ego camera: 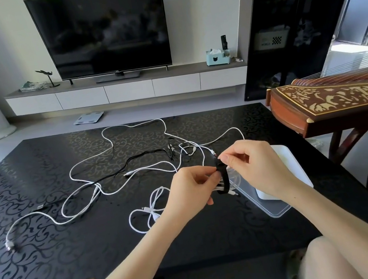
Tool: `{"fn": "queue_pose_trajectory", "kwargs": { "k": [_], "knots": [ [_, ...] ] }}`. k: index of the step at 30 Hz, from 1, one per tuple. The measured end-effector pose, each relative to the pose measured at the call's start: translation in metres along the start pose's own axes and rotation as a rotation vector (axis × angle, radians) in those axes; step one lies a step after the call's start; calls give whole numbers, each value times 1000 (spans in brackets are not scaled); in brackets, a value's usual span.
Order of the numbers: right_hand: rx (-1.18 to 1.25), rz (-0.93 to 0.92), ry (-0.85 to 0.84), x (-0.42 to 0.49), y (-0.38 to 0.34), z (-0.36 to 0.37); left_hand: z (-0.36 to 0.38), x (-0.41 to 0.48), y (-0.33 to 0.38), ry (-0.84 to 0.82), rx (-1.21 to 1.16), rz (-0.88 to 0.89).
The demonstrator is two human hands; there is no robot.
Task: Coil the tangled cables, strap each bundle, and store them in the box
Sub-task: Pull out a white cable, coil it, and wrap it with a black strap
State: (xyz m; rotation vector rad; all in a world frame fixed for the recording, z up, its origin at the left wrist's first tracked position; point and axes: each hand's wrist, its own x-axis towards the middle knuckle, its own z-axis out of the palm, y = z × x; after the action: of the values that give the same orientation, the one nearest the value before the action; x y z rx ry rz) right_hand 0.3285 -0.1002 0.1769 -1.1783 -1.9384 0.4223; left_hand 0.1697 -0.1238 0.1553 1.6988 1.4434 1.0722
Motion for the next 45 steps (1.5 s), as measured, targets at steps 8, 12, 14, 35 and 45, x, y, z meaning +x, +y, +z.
{"fn": "queue_pose_trajectory", "kwargs": {
  "k": [8,12,14,35,45],
  "knots": [
    [-73,-67,-59,-2,2,3,-2,0,-9,-10,-134,62],
    [-84,-200,11,-11,-2,0,-6,1,-9,-50,-208,13],
    [-41,-200,-27,-14,-2,-2,-8,3,-8,-64,-207,3],
    [-64,71,360,1,14,21,6,-7,1,-233,343,405],
    [-369,-491,664,-6,6,17,9,4,9,-374,-298,-142]
  ]
}}
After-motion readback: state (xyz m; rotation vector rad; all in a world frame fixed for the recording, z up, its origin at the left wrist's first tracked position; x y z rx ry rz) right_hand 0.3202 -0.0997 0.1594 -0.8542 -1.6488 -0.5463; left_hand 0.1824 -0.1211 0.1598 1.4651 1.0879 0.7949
